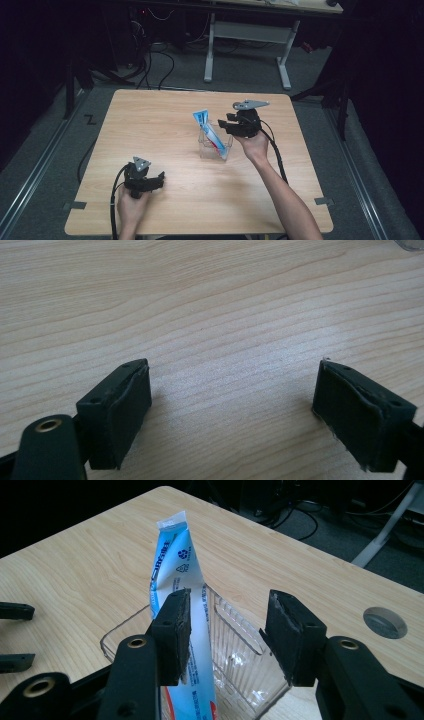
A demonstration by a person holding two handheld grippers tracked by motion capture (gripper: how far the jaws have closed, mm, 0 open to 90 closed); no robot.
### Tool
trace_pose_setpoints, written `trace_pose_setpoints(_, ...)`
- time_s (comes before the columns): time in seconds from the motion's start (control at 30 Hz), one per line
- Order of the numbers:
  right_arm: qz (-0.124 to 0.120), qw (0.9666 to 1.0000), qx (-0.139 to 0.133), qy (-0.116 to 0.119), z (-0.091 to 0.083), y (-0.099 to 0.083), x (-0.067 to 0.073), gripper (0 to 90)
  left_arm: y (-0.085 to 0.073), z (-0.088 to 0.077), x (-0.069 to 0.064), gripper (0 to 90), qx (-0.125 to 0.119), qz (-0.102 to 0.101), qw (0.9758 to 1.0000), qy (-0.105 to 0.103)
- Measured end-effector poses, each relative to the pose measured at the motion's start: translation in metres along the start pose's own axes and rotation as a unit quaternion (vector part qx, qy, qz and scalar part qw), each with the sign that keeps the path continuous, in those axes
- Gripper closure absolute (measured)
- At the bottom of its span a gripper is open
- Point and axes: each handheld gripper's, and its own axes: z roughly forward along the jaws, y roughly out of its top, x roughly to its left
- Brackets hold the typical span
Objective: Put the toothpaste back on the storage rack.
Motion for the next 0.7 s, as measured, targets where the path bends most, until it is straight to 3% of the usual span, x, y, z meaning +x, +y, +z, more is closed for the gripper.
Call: trace_pose_setpoints(0.7, 0.007, 0.9998, -0.016, -0.006, -0.021, -0.006, -0.009, 53.4, 0.000, 0.000, 0.000, 15.9, 0.000, 0.000, 1.0000, 0.000)
